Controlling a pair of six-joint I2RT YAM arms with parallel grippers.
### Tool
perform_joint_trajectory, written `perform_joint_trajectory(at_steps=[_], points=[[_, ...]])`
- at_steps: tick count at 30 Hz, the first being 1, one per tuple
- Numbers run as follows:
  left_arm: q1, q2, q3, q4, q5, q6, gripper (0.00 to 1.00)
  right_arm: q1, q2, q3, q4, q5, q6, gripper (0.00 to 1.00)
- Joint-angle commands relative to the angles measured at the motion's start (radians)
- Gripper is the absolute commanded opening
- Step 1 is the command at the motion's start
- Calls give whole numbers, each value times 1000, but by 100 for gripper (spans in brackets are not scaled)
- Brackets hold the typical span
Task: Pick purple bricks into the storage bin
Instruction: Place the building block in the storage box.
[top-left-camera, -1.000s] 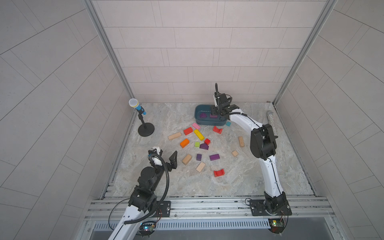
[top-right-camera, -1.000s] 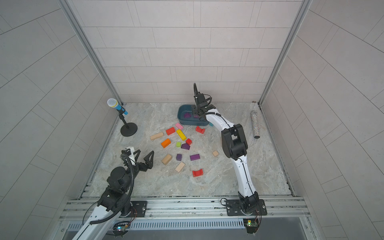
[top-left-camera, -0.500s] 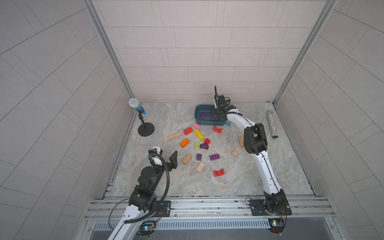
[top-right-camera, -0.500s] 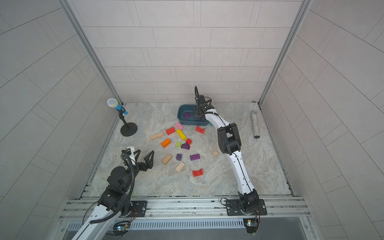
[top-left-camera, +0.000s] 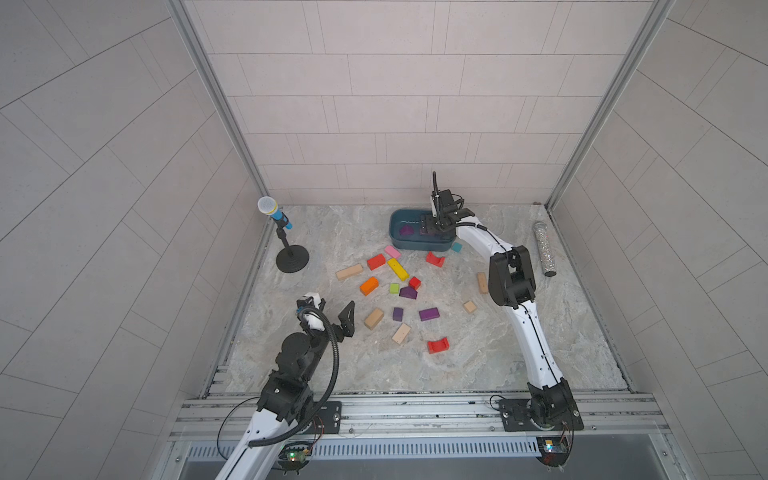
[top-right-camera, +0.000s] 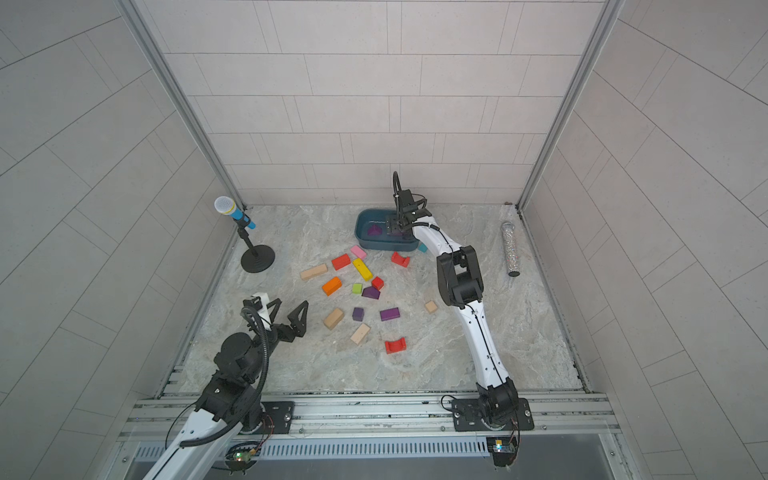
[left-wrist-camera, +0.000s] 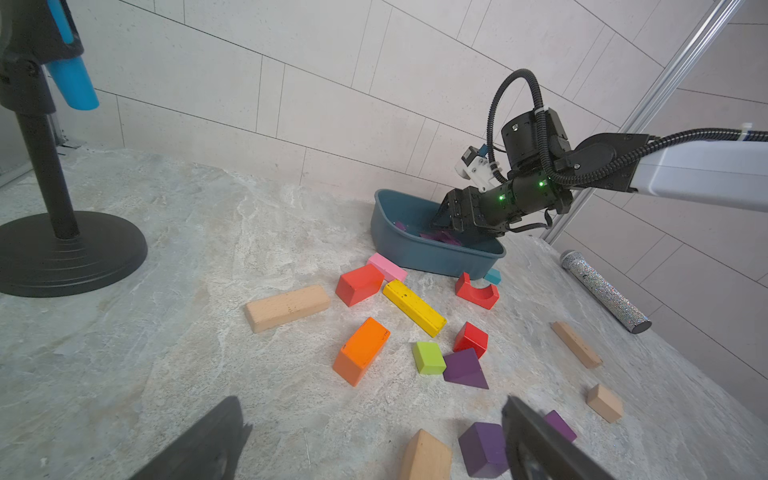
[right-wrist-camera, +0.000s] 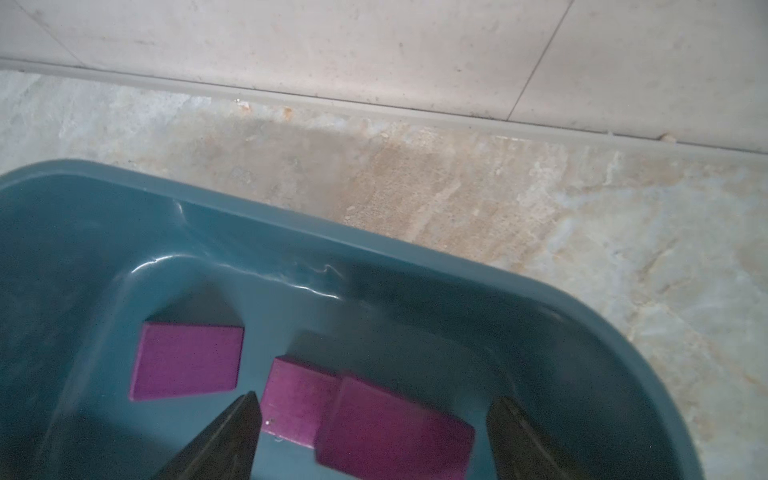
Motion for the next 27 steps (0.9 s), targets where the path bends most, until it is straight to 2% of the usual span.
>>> perform_joint_trajectory(at_steps=[1,6,16,21,27], points=[[-4,-4,-22,23,4,-5,100,-4,4,12,-28,4,-18,92],[-3,-4,-22,23,4,-5,100,-5,-64,-39,-5,-4,-21,92],[-2,3,-23,30,5,-5,100,31,-313,-185,28,-27,-71,93],[-3,-5,-23,25,8,-7,100,52,-449,-354,59,-38,-98,92],[-2,-15,-22,16,10,-8,100,94,-643,-637,138,-88,-109,92]])
